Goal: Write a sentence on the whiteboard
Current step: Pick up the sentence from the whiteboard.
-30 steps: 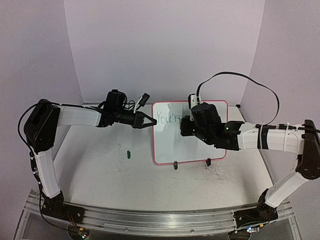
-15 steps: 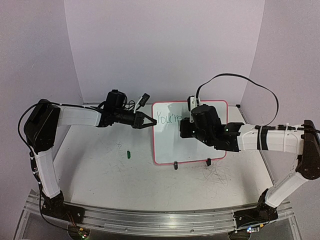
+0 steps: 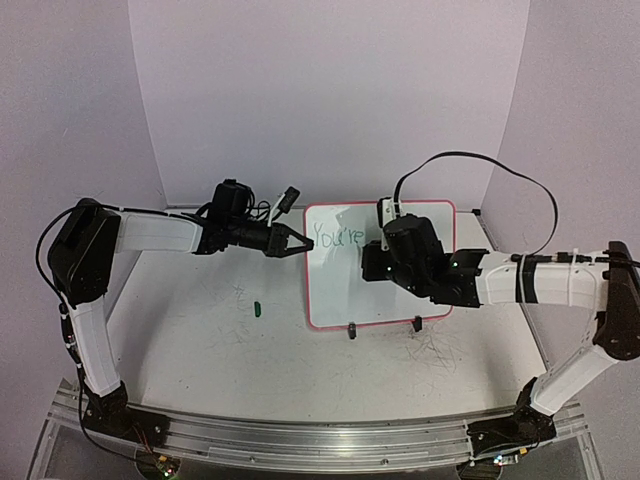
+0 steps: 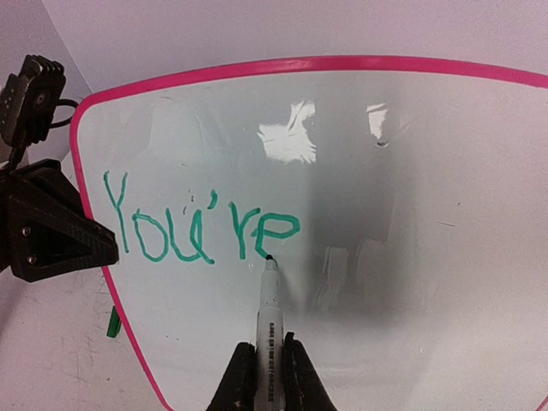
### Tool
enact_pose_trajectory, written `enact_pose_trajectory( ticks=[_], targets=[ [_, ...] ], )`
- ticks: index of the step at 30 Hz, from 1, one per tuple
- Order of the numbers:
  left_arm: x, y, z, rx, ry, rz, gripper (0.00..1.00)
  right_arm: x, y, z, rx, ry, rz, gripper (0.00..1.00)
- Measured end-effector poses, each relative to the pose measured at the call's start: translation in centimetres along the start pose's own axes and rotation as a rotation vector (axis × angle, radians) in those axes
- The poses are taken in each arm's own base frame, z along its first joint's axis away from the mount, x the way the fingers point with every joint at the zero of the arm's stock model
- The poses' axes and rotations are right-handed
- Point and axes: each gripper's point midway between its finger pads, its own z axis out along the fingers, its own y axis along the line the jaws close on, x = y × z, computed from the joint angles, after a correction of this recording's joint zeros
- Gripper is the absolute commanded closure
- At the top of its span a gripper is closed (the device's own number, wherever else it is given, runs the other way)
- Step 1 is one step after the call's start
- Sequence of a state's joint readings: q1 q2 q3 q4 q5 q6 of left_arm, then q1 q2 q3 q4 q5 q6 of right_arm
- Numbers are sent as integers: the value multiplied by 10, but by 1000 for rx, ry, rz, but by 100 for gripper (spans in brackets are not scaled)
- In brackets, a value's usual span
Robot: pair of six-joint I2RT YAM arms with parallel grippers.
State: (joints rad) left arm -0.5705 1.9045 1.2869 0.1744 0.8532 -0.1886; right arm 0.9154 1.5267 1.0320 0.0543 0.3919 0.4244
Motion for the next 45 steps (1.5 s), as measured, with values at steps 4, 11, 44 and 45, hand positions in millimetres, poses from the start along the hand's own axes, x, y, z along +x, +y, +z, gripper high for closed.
enact_pose_trajectory(
  ticks=[4, 11, 44, 45],
  targets=[
    [0, 0, 0, 1, 0, 0, 100, -1, -4, -2, 20, -2, -4, 100],
    [0, -1, 0, 8, 1, 6, 100, -15, -8, -24, 5, -13, -18, 100],
    [0, -2, 0, 9, 2, 9, 100, -20, -24, -48, -33, -63, -92, 100],
    [0, -2, 0, 9, 2, 9, 100, -19, -24, -47, -31, -59, -94, 100]
  ],
)
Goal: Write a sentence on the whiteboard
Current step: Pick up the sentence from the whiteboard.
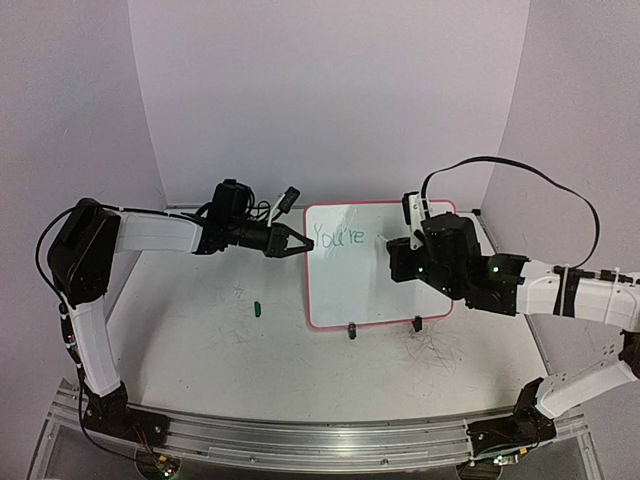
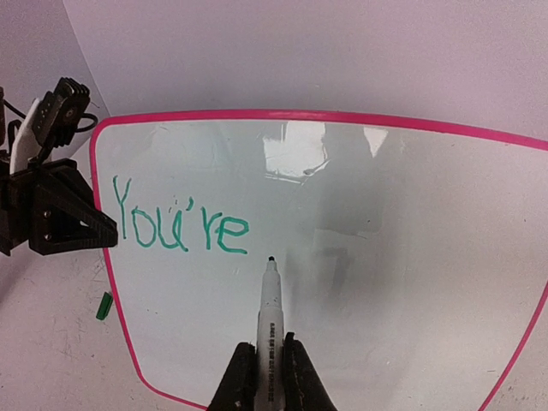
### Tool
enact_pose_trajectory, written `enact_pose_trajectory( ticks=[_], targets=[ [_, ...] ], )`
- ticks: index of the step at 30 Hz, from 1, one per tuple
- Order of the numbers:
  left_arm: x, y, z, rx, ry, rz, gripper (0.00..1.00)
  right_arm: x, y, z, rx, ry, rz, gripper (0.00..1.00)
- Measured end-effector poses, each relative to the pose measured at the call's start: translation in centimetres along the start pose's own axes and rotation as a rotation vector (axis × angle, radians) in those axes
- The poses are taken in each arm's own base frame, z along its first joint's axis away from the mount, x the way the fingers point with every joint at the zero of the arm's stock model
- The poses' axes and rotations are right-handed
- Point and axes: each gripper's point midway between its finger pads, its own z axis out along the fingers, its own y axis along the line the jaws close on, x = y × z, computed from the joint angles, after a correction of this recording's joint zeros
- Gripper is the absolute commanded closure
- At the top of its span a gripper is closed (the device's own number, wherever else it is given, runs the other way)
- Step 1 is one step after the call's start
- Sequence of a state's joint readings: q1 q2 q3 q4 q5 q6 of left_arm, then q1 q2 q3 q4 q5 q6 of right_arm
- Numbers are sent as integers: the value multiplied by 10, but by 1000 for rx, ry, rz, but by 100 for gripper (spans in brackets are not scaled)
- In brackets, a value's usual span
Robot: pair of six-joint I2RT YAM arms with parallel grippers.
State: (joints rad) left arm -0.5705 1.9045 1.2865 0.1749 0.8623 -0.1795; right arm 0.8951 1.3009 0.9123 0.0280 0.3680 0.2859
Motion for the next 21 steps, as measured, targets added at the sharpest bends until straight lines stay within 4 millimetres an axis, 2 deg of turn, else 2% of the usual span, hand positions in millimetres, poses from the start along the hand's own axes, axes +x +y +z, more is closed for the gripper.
enact_pose_trajectory(
  ticks=[14, 21],
  targets=[
    [0, 0, 0, 0, 0, 0, 100, 11, -10, 12, 26, 37, 2, 100],
    [0, 0, 0, 1, 0, 0, 100, 4, -18, 15, 41, 17, 25, 100]
  ],
)
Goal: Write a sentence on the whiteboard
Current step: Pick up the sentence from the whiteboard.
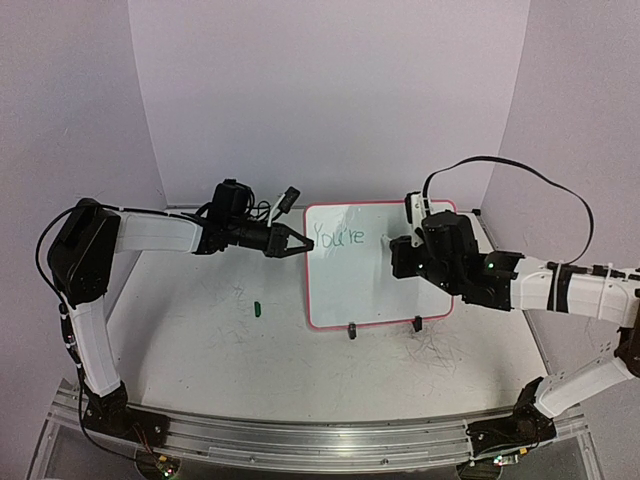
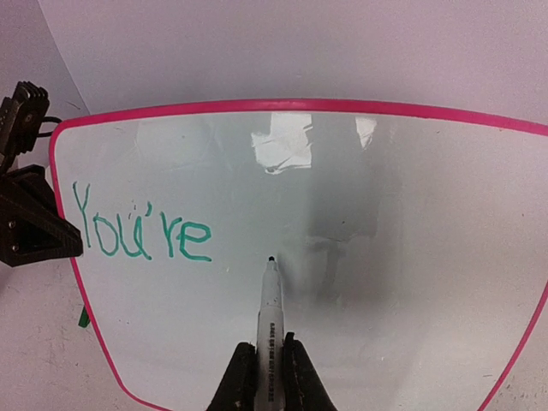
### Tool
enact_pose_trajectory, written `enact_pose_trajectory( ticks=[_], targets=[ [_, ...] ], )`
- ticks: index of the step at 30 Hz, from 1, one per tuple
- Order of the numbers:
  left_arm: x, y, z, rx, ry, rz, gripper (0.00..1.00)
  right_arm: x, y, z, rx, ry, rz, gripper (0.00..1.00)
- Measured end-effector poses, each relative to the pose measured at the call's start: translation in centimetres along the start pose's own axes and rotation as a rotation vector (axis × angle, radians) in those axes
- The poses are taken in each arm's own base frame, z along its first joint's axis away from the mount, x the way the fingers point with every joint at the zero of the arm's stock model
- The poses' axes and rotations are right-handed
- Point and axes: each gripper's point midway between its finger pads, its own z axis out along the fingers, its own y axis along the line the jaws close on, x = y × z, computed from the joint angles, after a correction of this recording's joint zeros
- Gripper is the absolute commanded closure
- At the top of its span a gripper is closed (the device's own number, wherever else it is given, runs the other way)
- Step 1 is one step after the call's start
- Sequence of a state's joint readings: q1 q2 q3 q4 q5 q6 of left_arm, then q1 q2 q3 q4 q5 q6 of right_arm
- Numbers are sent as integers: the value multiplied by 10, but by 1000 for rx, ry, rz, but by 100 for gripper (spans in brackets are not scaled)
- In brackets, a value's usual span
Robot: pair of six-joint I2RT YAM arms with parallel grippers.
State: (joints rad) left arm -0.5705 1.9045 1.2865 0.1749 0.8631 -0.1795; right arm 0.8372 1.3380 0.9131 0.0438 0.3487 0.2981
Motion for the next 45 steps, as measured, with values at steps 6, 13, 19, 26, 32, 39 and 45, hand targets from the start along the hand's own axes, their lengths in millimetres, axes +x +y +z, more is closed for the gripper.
enact_pose_trajectory(
  ticks=[6, 13, 19, 26, 32, 39, 45],
  targets=[
    [0, 0, 0, 0, 0, 0, 100, -2, -1, 3, -3, -8, 6, 100],
    [0, 0, 0, 0, 0, 0, 100, 0, 0, 7, 0, -6, 5, 100],
    [0, 0, 0, 1, 0, 0, 100, -3, 2, 10, 1, -12, 7, 100],
    [0, 0, 0, 1, 0, 0, 100, -7, 2, 13, 8, -22, 14, 100],
    [0, 0, 0, 1, 0, 0, 100, -6, -1, 16, 19, -21, 15, 100],
    [0, 0, 0, -2, 0, -3, 100, -8, 1, 22, 21, -19, 14, 100],
    [0, 1, 0, -3, 0, -5, 100, -9, 4, 24, 15, -19, 15, 100]
  ],
)
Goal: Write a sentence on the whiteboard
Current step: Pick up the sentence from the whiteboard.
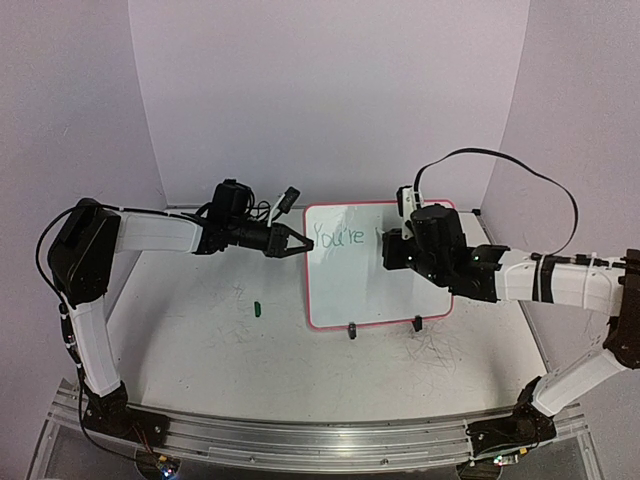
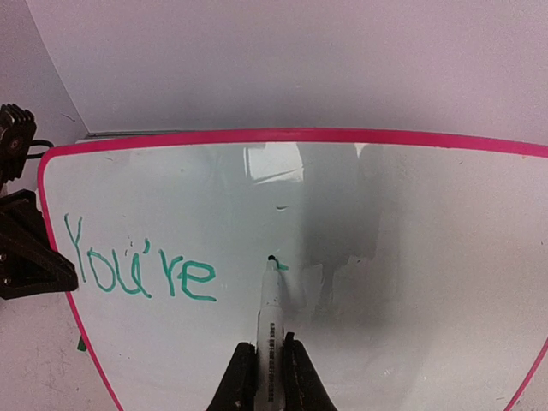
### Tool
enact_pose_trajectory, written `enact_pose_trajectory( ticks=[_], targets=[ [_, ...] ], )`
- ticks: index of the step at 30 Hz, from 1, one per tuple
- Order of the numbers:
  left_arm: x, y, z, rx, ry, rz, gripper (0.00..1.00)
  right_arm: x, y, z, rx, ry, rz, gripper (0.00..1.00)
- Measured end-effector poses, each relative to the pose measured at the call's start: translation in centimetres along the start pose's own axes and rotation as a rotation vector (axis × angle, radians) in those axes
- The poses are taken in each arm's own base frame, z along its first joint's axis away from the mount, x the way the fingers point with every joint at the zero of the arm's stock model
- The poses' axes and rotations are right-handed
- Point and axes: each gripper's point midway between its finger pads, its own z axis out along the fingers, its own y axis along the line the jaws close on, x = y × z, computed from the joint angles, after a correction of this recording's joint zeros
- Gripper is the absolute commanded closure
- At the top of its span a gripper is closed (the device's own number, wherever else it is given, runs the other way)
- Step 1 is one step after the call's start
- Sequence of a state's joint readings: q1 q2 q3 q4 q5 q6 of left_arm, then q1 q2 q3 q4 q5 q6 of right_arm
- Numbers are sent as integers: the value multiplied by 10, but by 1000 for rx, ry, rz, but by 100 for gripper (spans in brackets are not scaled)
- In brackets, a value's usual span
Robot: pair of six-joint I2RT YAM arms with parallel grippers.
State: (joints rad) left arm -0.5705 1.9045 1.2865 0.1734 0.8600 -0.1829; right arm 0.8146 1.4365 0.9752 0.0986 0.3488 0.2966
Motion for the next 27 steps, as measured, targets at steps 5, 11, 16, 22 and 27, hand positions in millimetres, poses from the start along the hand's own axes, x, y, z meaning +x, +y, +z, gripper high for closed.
enact_pose_trajectory(
  ticks=[5, 11, 16, 22, 27],
  targets=[
    [0, 0, 0, 0, 0, 0, 100, 1, 2, 0, -14, 6, 1, 100],
    [0, 0, 0, 0, 0, 0, 100, 3, 5, 0, -31, 13, 12, 100],
    [0, 0, 0, -1, 0, 0, 100, 8, 6, 1, -43, 26, 18, 100],
    [1, 0, 0, -2, 2, -4, 100, 15, 7, 0, -49, 36, 23, 100],
    [1, 0, 0, -2, 4, -5, 100, 19, 5, -1, -46, 45, 26, 100]
  ],
)
